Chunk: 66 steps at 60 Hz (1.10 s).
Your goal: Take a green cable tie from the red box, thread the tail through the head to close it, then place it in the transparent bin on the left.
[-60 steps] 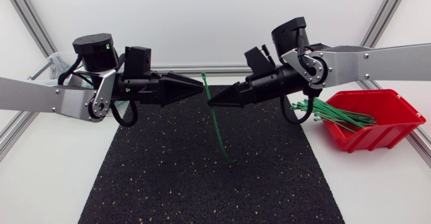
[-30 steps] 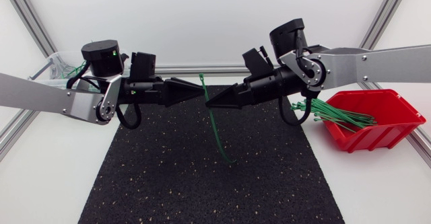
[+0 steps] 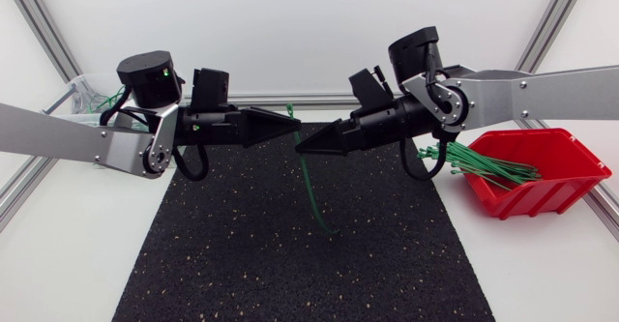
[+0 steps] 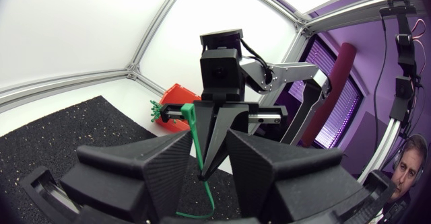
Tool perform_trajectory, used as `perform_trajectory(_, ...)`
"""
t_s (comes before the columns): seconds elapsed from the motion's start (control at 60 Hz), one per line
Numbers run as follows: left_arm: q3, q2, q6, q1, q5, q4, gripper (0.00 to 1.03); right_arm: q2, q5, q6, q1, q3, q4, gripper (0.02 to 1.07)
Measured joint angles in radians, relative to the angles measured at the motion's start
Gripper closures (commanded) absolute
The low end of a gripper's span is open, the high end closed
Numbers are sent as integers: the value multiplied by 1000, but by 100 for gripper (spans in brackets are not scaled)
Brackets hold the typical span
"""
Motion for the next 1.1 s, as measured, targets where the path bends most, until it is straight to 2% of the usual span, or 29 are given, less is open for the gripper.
perform_trajectory(0.05, 0, 0, 0, -1, 0, 0, 73, 0, 0, 3, -4, -2, 0, 101)
perform_trajectory(0.25, 0, 0, -4, -1, 0, 7, 73, -8, 0, 45, -23, -32, 70, 101)
perform_trajectory(0.367, 0, 0, -15, -1, -9, 12, 77, -10, 0, 60, -24, -34, 72, 101)
perform_trajectory(0.683, 0, 0, -45, -1, -16, 34, 79, -11, -4, 79, -24, -34, 79, 101)
perform_trajectory(0.95, 0, 0, -50, -1, -19, 50, 87, -11, -23, 93, -23, -34, 97, 101)
perform_trajectory(1.1, 0, 0, -54, -1, -19, 51, 88, -11, -29, 105, -19, -34, 100, 101)
